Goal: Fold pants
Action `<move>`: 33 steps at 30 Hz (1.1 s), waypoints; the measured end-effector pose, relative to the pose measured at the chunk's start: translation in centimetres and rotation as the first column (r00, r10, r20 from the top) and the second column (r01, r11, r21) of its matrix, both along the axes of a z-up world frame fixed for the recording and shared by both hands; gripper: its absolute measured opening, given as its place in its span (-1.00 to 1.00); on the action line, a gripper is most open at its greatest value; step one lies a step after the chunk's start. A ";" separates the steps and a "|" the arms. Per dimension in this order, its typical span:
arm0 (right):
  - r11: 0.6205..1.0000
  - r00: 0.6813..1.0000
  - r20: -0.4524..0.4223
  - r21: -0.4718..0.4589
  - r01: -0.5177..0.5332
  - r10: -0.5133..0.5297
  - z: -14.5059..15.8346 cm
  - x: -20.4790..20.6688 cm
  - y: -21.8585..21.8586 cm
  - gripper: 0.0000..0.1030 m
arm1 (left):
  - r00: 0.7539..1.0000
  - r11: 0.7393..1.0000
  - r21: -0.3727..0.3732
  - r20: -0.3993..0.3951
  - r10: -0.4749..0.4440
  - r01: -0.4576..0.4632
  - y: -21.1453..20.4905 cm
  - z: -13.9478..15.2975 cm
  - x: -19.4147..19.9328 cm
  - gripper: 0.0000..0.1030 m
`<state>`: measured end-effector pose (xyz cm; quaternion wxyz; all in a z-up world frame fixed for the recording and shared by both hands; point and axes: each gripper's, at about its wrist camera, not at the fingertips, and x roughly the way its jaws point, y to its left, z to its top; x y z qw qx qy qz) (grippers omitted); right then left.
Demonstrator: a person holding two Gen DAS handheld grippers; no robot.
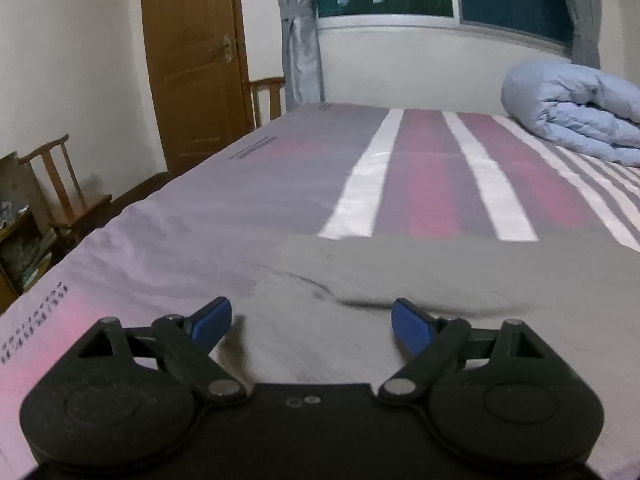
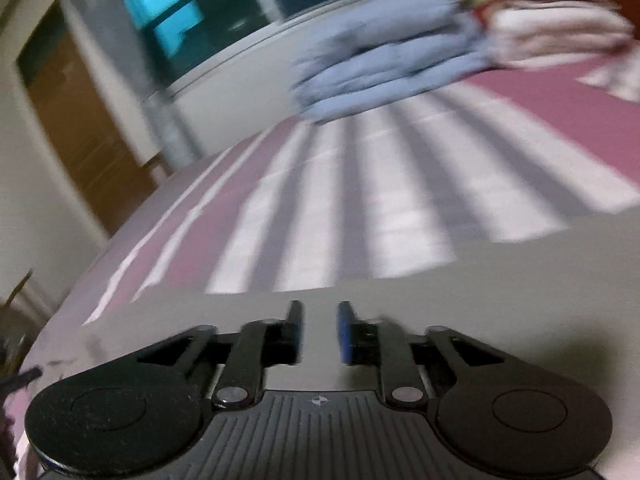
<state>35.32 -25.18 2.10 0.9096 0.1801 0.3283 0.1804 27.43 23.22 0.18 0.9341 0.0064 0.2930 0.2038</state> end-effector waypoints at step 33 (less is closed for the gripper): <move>0.811 0.828 0.025 -0.222 -0.542 0.560 -1.8 14.6 22.0 -0.94 | 0.965 0.937 -0.239 -0.004 -0.263 0.254 7.3 -2.1 7.7 -0.58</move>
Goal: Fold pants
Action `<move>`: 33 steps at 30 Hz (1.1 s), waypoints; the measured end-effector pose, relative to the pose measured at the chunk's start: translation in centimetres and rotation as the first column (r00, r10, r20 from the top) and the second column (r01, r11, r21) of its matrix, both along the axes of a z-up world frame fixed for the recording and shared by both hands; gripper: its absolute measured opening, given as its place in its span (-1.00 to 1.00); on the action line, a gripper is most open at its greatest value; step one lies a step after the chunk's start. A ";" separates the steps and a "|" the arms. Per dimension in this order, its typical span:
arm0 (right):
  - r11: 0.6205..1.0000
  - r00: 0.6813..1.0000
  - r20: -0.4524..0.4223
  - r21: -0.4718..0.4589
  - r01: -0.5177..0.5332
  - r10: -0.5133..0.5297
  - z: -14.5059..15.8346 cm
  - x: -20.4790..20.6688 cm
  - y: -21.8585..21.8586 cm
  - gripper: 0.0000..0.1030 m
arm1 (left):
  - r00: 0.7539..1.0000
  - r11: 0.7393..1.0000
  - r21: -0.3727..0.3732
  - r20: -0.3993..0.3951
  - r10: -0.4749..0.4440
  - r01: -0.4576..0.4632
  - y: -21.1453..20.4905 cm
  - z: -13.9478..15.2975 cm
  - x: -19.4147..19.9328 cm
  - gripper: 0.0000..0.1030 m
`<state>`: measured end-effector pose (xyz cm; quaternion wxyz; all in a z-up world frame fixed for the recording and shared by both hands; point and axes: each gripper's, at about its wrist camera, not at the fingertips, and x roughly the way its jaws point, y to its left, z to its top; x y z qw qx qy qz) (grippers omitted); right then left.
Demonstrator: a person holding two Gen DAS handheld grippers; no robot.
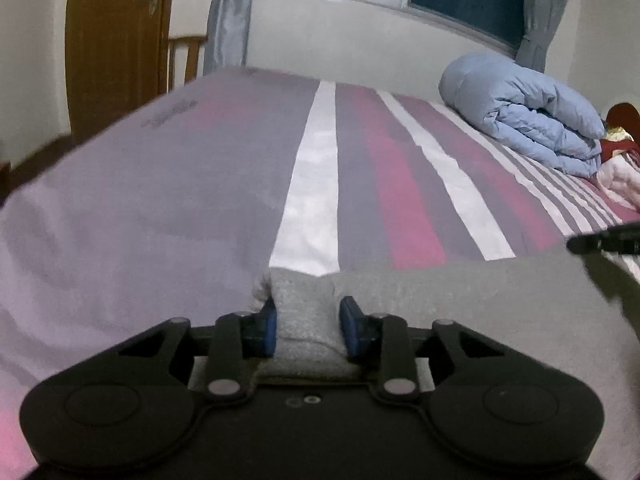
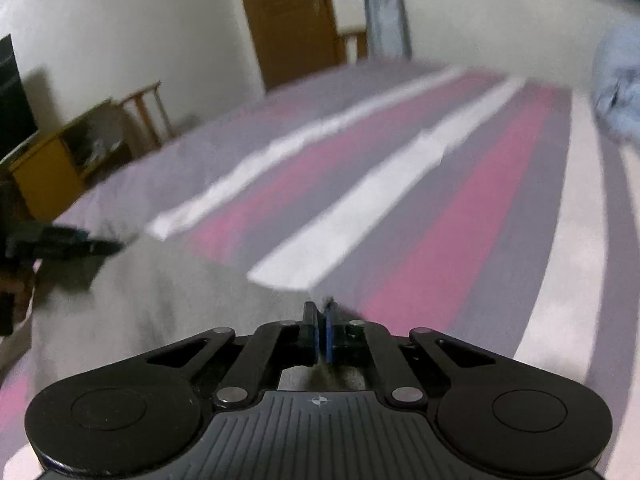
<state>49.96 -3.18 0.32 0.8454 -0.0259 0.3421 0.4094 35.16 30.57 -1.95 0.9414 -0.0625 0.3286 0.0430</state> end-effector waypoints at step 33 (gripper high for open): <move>0.885 0.885 -0.010 -0.002 0.465 -0.465 0.8 -7.9 -19.5 -1.00 | 0.994 0.965 0.245 0.080 0.076 -0.094 -8.4 0.4 -7.7 0.07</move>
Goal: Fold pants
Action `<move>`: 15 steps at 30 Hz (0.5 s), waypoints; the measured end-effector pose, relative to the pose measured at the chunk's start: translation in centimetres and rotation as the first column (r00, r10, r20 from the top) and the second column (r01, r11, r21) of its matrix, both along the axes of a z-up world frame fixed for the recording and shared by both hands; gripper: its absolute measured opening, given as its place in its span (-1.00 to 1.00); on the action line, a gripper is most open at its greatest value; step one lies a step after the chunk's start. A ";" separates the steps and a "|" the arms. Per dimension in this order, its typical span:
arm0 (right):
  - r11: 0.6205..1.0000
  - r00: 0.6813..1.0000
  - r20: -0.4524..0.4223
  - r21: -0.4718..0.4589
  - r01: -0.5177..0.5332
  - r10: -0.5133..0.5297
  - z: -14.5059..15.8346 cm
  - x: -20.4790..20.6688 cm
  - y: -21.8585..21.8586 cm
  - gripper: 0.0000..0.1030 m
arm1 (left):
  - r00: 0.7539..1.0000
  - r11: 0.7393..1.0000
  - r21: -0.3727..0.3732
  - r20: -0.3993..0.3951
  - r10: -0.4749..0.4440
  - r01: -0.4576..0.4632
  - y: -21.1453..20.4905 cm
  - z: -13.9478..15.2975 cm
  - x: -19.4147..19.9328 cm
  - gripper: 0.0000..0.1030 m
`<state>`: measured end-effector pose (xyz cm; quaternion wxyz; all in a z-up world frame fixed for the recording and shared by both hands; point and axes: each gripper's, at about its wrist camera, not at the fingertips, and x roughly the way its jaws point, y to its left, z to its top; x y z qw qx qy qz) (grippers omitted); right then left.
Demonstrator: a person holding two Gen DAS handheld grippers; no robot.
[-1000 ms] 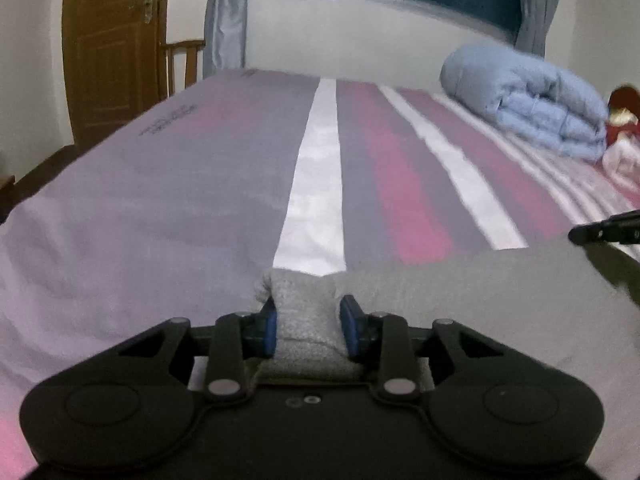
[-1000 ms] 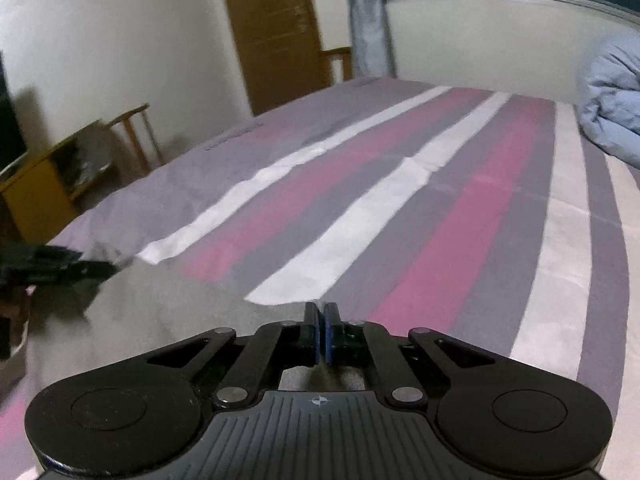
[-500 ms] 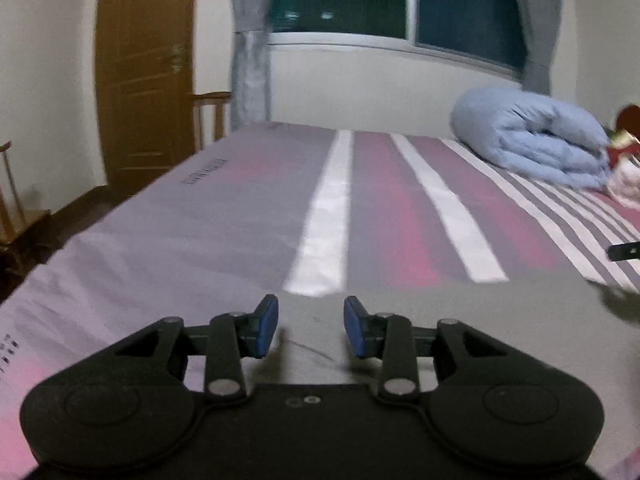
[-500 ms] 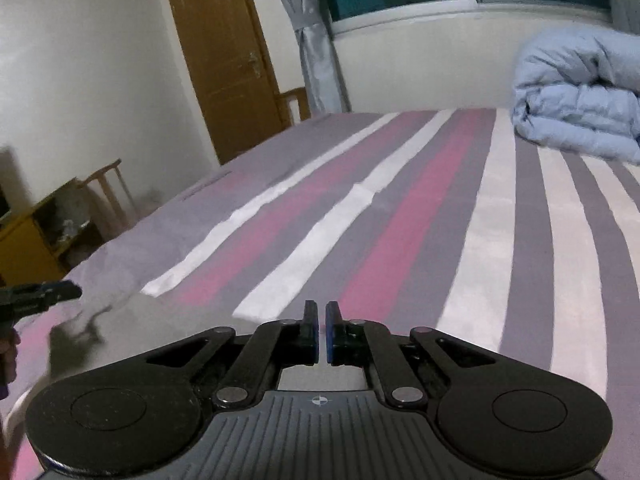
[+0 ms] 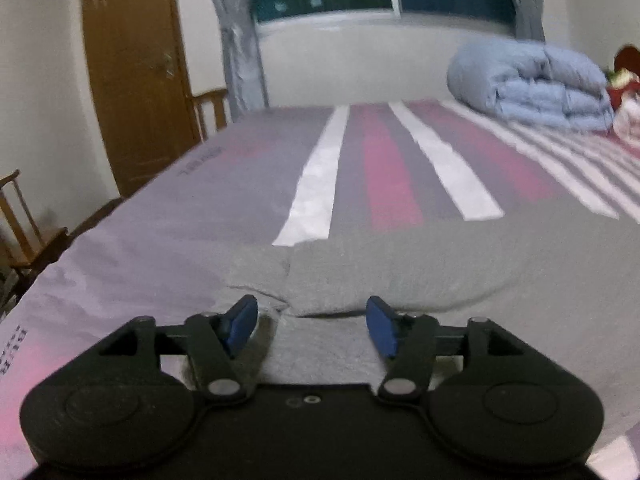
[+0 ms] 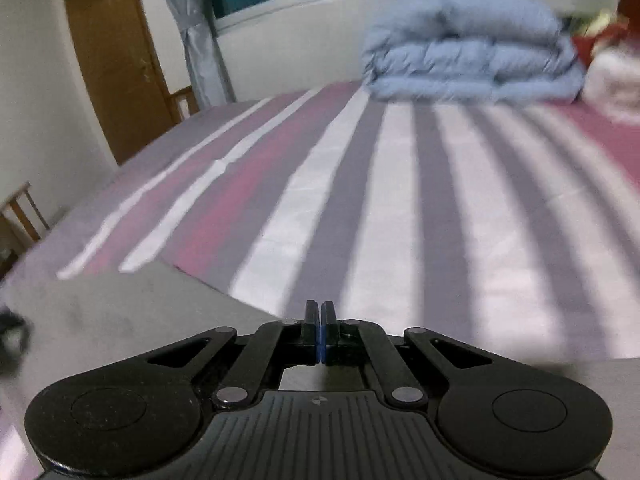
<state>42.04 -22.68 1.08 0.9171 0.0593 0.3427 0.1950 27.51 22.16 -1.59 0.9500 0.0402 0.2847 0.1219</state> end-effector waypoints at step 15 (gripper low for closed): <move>0.997 0.997 0.024 0.030 0.067 -0.068 0.0 -3.0 -3.5 -1.00 | 0.995 0.994 0.037 0.016 0.102 -0.103 -0.9 -0.2 0.2 0.19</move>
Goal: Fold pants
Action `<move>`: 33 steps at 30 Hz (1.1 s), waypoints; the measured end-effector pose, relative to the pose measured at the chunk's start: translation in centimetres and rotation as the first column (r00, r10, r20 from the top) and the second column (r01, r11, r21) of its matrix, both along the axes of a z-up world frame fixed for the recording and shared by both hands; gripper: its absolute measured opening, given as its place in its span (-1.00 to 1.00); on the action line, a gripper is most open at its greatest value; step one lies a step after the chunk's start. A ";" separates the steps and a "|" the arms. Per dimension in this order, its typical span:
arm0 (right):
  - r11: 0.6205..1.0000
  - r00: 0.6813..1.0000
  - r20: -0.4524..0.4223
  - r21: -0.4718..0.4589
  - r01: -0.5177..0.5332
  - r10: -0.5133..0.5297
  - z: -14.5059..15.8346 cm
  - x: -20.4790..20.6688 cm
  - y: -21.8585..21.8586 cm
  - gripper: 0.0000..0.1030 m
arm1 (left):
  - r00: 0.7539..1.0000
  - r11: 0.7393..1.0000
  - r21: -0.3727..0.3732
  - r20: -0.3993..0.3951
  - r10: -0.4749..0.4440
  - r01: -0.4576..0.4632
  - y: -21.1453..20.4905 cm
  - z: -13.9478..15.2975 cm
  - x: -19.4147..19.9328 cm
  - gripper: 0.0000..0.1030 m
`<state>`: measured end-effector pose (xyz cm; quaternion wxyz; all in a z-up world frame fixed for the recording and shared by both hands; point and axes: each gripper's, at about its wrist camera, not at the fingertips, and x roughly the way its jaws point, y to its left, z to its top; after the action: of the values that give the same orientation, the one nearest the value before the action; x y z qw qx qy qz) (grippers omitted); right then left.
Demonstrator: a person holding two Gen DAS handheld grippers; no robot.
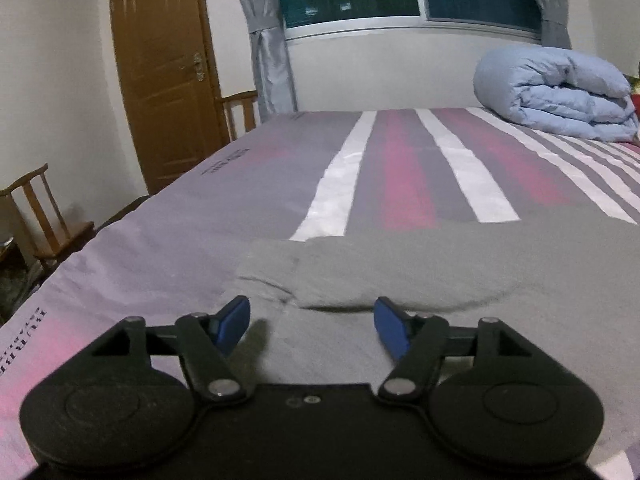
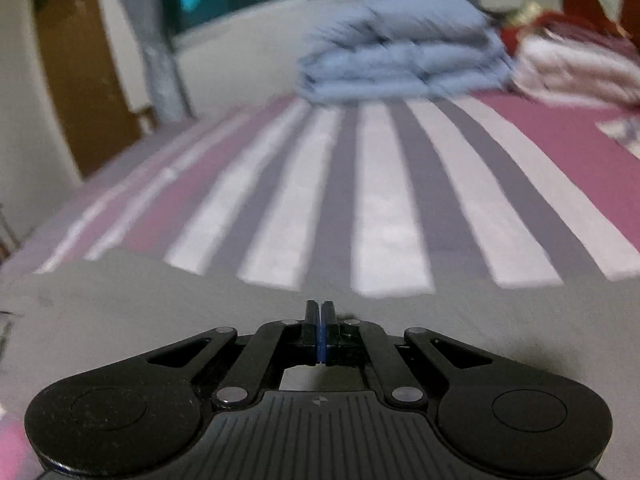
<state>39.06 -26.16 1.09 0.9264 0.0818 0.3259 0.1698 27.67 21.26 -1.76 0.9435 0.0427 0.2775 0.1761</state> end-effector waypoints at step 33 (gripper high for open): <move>0.775 0.821 0.002 0.330 0.539 -0.572 0.8 -16.6 -21.3 0.91 | 0.984 0.966 -0.227 0.097 0.152 -0.126 -2.0 0.8 -6.2 0.60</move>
<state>22.45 -47.47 1.91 0.9251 0.3122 0.2082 -0.0576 21.46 19.22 -0.92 0.9420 -0.0918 0.2433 0.2123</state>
